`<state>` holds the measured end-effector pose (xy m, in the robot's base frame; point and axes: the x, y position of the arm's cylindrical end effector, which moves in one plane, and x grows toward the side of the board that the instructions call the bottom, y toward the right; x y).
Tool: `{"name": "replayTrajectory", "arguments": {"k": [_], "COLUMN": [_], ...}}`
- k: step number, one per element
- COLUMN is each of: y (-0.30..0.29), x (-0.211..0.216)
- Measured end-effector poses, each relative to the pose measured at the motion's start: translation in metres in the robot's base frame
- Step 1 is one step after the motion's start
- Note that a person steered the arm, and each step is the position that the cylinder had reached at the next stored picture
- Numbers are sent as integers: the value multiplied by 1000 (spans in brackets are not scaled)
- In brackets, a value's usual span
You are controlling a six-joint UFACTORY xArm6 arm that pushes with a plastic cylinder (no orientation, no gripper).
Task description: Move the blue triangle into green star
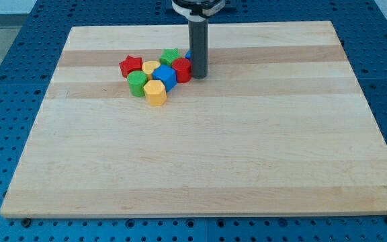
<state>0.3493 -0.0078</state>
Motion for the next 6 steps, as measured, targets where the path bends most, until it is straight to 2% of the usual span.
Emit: {"name": "replayTrajectory", "arguments": {"k": [1,3,6], "y": [1,53,16], "x": [0,-17,-54]}}
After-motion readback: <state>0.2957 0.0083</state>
